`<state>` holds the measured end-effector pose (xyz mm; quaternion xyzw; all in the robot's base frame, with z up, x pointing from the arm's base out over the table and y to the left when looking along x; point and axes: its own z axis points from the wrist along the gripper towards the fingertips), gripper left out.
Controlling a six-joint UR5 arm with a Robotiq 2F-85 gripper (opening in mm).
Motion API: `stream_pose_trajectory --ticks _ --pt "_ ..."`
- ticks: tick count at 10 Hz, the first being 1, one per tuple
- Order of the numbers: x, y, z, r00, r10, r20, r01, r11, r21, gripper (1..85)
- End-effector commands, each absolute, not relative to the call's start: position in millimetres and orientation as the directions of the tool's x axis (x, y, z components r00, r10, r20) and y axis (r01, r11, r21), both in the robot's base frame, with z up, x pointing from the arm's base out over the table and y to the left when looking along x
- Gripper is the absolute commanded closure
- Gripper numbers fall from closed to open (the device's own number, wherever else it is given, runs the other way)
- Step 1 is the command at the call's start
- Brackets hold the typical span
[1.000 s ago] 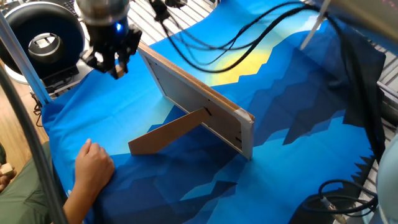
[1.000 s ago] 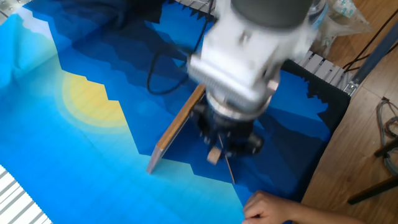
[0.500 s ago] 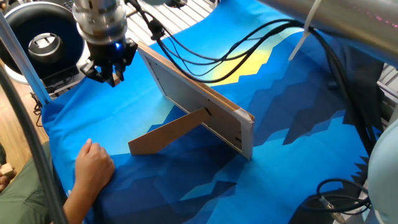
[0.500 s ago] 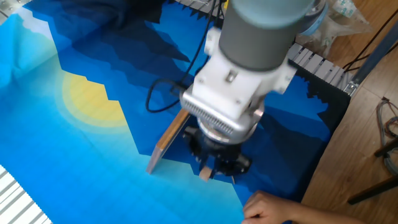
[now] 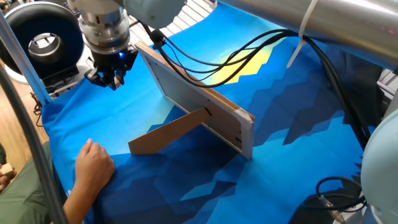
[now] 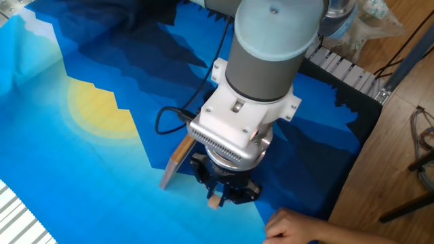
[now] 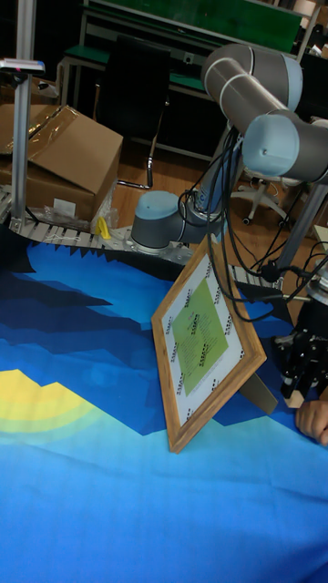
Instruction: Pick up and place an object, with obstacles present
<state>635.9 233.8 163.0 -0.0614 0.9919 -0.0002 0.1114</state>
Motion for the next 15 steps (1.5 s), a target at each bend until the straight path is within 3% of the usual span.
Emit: stream_pose_trajectory --ticks 1,4,9,12,15 --pt "635.3 232.4 157.7 -0.968 -0.126 -0.216 -0.128 0.992 -0.004 84.3" --pt "624.8 225.2 157.7 -0.981 -0.09 -0.173 -0.088 0.996 -0.019 82.0" --pt "618.9 227.6 160.8 -0.978 -0.134 -0.161 -0.136 0.991 0.005 52.0" --pt "618.7 228.5 161.8 -0.976 -0.147 -0.159 -0.151 0.988 0.013 49.3" --pt "609.4 220.2 185.3 -0.985 -0.128 -0.118 -0.128 0.992 -0.005 59.3"
